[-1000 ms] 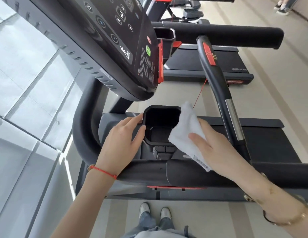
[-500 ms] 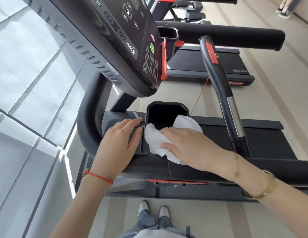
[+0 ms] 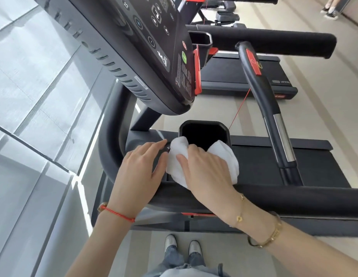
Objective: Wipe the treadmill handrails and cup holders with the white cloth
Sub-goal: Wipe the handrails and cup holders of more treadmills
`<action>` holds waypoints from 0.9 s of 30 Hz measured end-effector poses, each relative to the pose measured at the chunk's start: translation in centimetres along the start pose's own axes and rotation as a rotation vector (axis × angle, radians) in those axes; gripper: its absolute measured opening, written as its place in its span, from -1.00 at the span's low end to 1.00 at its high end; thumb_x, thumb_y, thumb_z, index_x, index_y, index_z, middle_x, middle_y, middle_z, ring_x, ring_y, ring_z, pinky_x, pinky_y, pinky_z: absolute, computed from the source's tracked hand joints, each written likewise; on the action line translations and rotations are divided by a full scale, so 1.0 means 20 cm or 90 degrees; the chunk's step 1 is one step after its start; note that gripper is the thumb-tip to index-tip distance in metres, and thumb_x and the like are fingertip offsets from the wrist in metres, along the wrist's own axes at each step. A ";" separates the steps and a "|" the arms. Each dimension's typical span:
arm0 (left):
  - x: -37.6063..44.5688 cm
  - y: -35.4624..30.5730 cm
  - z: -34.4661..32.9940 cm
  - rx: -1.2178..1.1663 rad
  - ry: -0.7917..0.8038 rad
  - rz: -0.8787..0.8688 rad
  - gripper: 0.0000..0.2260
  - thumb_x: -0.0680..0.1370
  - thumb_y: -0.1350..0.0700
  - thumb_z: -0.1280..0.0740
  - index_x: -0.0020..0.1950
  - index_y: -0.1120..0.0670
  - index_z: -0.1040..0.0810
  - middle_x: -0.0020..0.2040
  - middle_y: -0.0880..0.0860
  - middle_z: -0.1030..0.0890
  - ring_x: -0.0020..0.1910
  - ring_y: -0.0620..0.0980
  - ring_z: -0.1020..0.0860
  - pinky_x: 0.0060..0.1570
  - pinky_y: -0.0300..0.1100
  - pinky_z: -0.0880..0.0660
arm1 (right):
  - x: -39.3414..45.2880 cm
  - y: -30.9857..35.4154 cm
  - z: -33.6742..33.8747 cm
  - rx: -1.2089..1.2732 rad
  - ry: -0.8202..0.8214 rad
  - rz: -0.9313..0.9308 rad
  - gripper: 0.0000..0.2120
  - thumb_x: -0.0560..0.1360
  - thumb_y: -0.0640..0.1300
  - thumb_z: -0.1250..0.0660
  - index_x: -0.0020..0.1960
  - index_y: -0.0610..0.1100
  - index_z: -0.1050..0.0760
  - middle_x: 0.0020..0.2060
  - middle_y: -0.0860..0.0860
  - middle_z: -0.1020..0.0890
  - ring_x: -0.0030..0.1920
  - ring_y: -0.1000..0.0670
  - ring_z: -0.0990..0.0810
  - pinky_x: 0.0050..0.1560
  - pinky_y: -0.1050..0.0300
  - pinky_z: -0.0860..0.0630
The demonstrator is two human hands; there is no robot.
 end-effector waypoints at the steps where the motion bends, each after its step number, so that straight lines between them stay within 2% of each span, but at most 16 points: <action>1: 0.00 0.00 0.00 -0.003 0.000 0.000 -0.70 0.61 0.10 -0.24 0.32 0.11 -0.54 0.11 0.00 -0.64 0.03 0.01 -0.60 0.08 0.04 -0.54 | 0.03 0.01 0.00 0.002 -0.017 -0.019 -0.68 0.66 0.10 0.03 -0.06 -0.09 -0.32 -0.28 0.07 -0.47 -0.35 0.04 -0.40 -0.31 0.17 -0.22; 4: 0.00 0.01 0.00 -0.008 0.006 -0.003 -0.71 0.62 0.11 -0.23 0.32 0.12 -0.54 0.10 0.01 -0.64 0.04 0.02 -0.60 0.08 0.06 -0.53 | 0.12 0.02 0.03 0.040 -0.063 -0.073 -0.79 0.65 0.00 0.01 -0.10 -0.07 -0.21 -0.46 0.14 -0.32 -0.52 0.13 -0.30 -0.45 0.22 -0.08; 6: 0.00 0.01 -0.01 -0.010 0.007 -0.003 -0.71 0.62 0.13 -0.24 0.32 0.12 -0.54 0.10 0.01 -0.64 0.04 0.02 -0.60 0.07 0.06 -0.53 | 0.17 0.00 0.00 0.114 -0.043 -0.093 -0.81 0.64 -0.03 -0.04 -0.11 -0.09 -0.20 -0.47 0.14 -0.28 -0.52 0.14 -0.23 -0.49 0.24 -0.03; 8: 0.01 0.01 -0.01 -0.010 0.009 -0.002 -0.71 0.62 0.13 -0.24 0.32 0.12 -0.54 0.10 0.01 -0.64 0.04 0.03 -0.60 0.07 0.07 -0.52 | 0.18 -0.02 -0.04 0.145 0.000 -0.084 -0.77 0.64 0.02 -0.05 -0.08 -0.13 -0.23 -0.45 0.13 -0.32 -0.48 0.04 -0.30 -0.42 0.10 -0.20; 10: 0.01 0.01 -0.01 -0.007 0.012 0.000 -0.71 0.62 0.13 -0.24 0.32 0.13 -0.53 0.11 0.02 -0.64 0.06 0.04 -0.60 0.08 0.07 -0.52 | 0.16 -0.05 -0.07 0.136 0.068 -0.043 -0.66 0.63 0.14 -0.03 0.00 -0.15 -0.31 -0.36 0.07 -0.43 -0.38 -0.06 -0.37 -0.29 0.03 -0.28; 12: 0.00 0.01 -0.01 -0.004 0.011 0.004 -0.70 0.62 0.13 -0.23 0.33 0.12 -0.53 0.13 0.01 -0.63 0.07 0.04 -0.60 0.09 0.07 -0.52 | 0.12 -0.08 -0.06 0.137 0.122 0.013 -0.59 0.60 0.20 -0.05 0.09 -0.14 -0.38 -0.24 0.01 -0.54 -0.27 -0.10 -0.46 -0.23 0.00 -0.36; 14: 0.00 0.01 -0.01 -0.003 0.009 0.011 -0.70 0.61 0.13 -0.23 0.33 0.12 -0.52 0.13 0.02 -0.63 0.07 0.05 -0.60 0.09 0.08 -0.52 | 0.08 -0.11 -0.03 0.152 0.157 0.066 -0.60 0.57 0.23 -0.09 0.16 -0.06 -0.40 -0.18 0.04 -0.59 -0.22 -0.06 -0.54 -0.22 0.01 -0.43; 17: 0.00 0.00 -0.01 0.001 0.004 0.022 -0.70 0.61 0.12 -0.23 0.33 0.11 -0.53 0.13 0.01 -0.63 0.07 0.05 -0.59 0.11 0.07 -0.51 | 0.02 -0.15 0.00 0.162 0.175 0.143 -0.72 0.56 0.19 -0.15 0.09 0.01 -0.42 -0.20 0.14 -0.56 -0.24 0.08 -0.51 -0.25 0.21 -0.35; 21: 0.02 -0.02 -0.03 0.009 0.005 0.028 -0.70 0.62 0.09 -0.23 0.34 0.08 -0.52 0.14 -0.02 -0.62 0.07 0.02 -0.59 0.11 0.04 -0.51 | -0.04 -0.20 0.08 0.236 0.187 0.240 -0.88 0.61 -0.04 -0.21 0.09 0.00 -0.49 -0.18 0.17 -0.57 -0.07 0.12 -0.48 -0.04 0.40 -0.25; 23: 0.03 -0.03 -0.04 0.009 0.004 0.029 -0.69 0.62 0.07 -0.23 0.34 0.07 -0.52 0.13 -0.02 -0.62 0.04 0.02 -0.59 0.08 0.01 -0.52 | -0.04 -0.23 0.11 0.306 0.201 0.247 -0.84 0.60 -0.13 -0.25 0.15 0.01 -0.52 -0.10 0.21 -0.59 0.01 0.21 -0.49 0.04 0.50 -0.24; 25: 0.06 -0.05 -0.05 0.013 0.002 0.031 -0.69 0.62 0.05 -0.23 0.34 0.06 -0.52 0.12 -0.02 -0.62 0.04 0.01 -0.59 0.06 -0.03 -0.52 | -0.01 -0.30 0.19 0.397 0.132 0.206 -0.79 0.57 -0.11 -0.31 0.20 0.03 -0.53 0.00 0.28 -0.60 0.04 0.29 -0.53 0.06 0.51 -0.31; 27: 0.08 -0.06 -0.06 0.016 -0.006 0.040 -0.69 0.62 0.03 -0.24 0.34 0.04 -0.51 0.11 -0.02 -0.63 0.04 0.00 -0.59 0.03 -0.07 -0.52 | 0.06 -0.40 0.30 0.430 -0.019 0.166 -0.74 0.56 -0.03 -0.31 0.24 0.11 -0.48 0.03 0.35 -0.57 0.01 0.34 -0.52 0.02 0.52 -0.34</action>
Point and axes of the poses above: each hand's wrist, its own x-axis towards the middle knuckle, its own z-axis out of the back of the hand, y = z × x, the point moved 8 cm from there along x, towards the middle knuckle
